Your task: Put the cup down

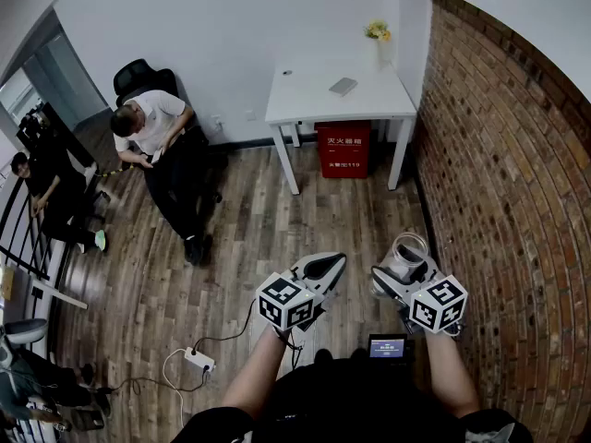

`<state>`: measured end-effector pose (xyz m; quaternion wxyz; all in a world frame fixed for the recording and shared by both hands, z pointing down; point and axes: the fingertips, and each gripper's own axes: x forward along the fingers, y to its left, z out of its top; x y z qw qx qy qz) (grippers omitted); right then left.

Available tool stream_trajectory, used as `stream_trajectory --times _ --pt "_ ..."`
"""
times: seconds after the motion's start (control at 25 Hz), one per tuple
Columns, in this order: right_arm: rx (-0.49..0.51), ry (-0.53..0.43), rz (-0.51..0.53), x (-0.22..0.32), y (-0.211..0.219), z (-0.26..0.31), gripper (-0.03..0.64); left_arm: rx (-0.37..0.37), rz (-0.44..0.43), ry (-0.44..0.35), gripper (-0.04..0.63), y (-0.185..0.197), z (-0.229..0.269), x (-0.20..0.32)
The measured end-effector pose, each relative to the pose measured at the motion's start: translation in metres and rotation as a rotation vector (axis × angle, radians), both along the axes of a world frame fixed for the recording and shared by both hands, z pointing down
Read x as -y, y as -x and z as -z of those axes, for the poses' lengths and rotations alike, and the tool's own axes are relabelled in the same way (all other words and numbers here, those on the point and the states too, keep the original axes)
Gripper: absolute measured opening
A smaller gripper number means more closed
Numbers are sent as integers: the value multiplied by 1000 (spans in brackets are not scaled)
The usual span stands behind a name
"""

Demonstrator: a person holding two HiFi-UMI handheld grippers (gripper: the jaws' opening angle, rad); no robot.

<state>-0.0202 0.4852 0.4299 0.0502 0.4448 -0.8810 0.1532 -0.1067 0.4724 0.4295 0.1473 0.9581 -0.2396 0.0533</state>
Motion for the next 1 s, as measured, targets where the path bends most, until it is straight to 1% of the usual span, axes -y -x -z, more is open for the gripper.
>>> stream_trajectory --times 0.56,0.8,1.0 --pt "-3 13 2 0 3 -1 354 19 -7 -10 8 1 0 -1" --pt "19 18 -1 1 -1 -1 354 23 -6 -7 8 -1 -3 -1" --pt "15 24 2 0 -2 -4 354 3 -6 4 8 -2 -1 -2"
